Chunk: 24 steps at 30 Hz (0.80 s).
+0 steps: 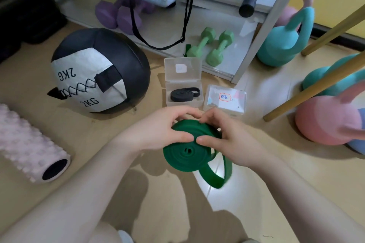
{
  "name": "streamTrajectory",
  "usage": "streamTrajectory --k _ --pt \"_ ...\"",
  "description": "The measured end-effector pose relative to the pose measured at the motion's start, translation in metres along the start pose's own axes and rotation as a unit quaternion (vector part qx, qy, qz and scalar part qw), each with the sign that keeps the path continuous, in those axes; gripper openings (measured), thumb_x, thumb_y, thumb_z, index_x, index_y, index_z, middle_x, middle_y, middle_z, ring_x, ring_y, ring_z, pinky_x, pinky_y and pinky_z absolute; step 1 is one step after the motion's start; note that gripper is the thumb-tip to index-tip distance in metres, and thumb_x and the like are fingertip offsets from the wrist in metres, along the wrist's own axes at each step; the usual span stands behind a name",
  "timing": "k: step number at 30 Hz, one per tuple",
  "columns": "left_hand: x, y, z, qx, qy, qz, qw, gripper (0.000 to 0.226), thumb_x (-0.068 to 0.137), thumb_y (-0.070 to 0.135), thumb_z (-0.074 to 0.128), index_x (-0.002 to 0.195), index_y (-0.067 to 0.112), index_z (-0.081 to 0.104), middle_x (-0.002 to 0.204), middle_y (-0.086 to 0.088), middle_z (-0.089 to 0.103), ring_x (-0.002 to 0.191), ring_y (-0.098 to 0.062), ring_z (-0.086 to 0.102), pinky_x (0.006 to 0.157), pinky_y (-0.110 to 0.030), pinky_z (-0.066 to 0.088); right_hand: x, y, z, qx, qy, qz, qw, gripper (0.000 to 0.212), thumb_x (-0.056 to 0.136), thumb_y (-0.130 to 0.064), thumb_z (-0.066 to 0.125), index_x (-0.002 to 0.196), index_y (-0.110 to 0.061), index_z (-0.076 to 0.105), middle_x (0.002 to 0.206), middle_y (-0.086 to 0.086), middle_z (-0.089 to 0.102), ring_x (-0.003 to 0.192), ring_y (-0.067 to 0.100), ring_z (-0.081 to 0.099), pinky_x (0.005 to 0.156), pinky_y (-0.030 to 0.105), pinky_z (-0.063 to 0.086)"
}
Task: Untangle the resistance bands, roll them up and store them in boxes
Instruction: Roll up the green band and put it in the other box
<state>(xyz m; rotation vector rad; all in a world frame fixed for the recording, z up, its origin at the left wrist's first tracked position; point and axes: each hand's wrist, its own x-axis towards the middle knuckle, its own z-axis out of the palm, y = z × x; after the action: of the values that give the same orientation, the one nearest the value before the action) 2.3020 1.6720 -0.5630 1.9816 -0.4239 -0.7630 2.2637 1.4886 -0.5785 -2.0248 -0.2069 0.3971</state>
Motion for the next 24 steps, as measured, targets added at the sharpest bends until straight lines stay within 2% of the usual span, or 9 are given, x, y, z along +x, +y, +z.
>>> streamTrajectory --k 3,5,6,9,12,15,18,21,24 --pt "-0.002 0.001 0.003 0.011 0.028 0.008 1.0 0.033 0.08 0.018 0.068 0.1 0.042 0.056 0.102 0.01 0.063 0.083 -0.008 0.063 0.081 -0.035 0.055 0.0 -0.002 -0.008 0.044 0.03 0.031 0.998 0.035 0.075 -0.018 0.074 0.087 -0.025 0.042 0.083 0.004 0.063 0.068 0.013 0.055 0.062 0.034 0.049" --pt "-0.001 0.003 0.005 -0.011 0.061 0.026 0.998 0.028 0.081 0.02 0.068 0.096 0.041 0.058 0.103 0.011 0.063 0.086 -0.009 0.062 0.081 -0.032 0.054 0.001 -0.003 -0.015 0.051 0.071 0.043 0.995 0.035 0.07 -0.022 0.078 0.082 -0.024 0.045 0.081 0.012 0.062 0.065 0.014 0.053 0.063 0.038 0.048" --pt "0.0 0.004 0.006 -0.029 0.079 0.039 0.996 0.028 0.081 0.018 0.068 0.096 0.041 0.059 0.103 0.011 0.064 0.089 -0.009 0.062 0.082 -0.029 0.053 0.002 -0.004 -0.017 0.042 0.089 0.04 0.994 0.033 0.07 -0.025 0.077 0.081 -0.024 0.047 0.078 0.011 0.061 0.063 0.012 0.051 0.062 0.036 0.048" --pt "0.0 0.006 0.006 -0.051 0.12 0.054 0.99 0.031 0.08 0.011 0.068 0.094 0.038 0.06 0.099 0.014 0.065 0.088 -0.002 0.062 0.078 -0.017 0.05 0.002 -0.005 -0.017 -0.023 0.097 0.013 0.995 0.028 0.075 -0.032 0.071 0.085 -0.026 0.046 0.073 -0.009 0.058 0.058 0.004 0.047 0.059 0.022 0.043" --pt "-0.004 0.006 -0.003 -0.097 0.161 0.06 0.98 0.033 0.08 0.001 0.065 0.094 0.031 0.061 0.099 0.01 0.064 0.081 0.002 0.062 0.072 -0.011 0.048 0.001 -0.005 -0.018 -0.018 0.053 0.002 0.998 0.033 0.078 -0.027 0.07 0.096 -0.032 0.042 0.081 -0.006 0.058 0.06 0.005 0.051 0.062 0.022 0.044" --pt "-0.011 0.008 -0.014 -0.13 0.198 0.078 0.969 0.034 0.08 -0.003 0.063 0.094 0.028 0.06 0.101 0.002 0.064 0.081 0.001 0.063 0.071 -0.01 0.048 0.002 -0.005 -0.026 0.033 0.041 0.003 0.999 0.033 0.082 -0.02 0.068 0.102 -0.032 0.044 0.076 -0.003 0.054 0.058 0.004 0.047 0.058 0.014 0.04" --pt "-0.013 0.011 -0.016 -0.15 0.225 0.092 0.958 0.031 0.081 -0.006 0.061 0.097 0.021 0.058 0.095 0.003 0.064 0.08 0.003 0.063 0.07 -0.01 0.048 0.005 -0.007 -0.026 0.082 0.041 0.01 0.996 0.028 0.083 -0.022 0.066 0.101 -0.035 0.049 0.076 -0.004 0.053 0.061 0.006 0.048 0.061 0.019 0.042" --pt "-0.01 0.012 -0.015 -0.17 0.254 0.09 0.948 0.027 0.082 -0.005 0.06 0.093 0.02 0.06 0.091 0.003 0.066 0.078 0.001 0.062 0.069 -0.014 0.049 0.006 -0.008 -0.018 0.113 0.061 0.014 0.992 0.022 0.085 -0.024 0.062 0.1 -0.036 0.05 0.085 -0.005 0.057 0.066 0.007 0.051 0.065 0.023 0.042" --pt "-0.007 0.01 -0.014 -0.193 0.276 0.081 0.938 0.027 0.083 -0.003 0.06 0.092 0.023 0.061 0.092 0.001 0.066 0.084 -0.007 0.062 0.074 -0.02 0.051 0.005 -0.011 -0.013 0.091 0.101 -0.003 0.991 0.018 0.086 -0.025 0.061 0.101 -0.033 0.053 0.097 -0.01 0.06 0.069 0.001 0.052 0.068 0.015 0.041"
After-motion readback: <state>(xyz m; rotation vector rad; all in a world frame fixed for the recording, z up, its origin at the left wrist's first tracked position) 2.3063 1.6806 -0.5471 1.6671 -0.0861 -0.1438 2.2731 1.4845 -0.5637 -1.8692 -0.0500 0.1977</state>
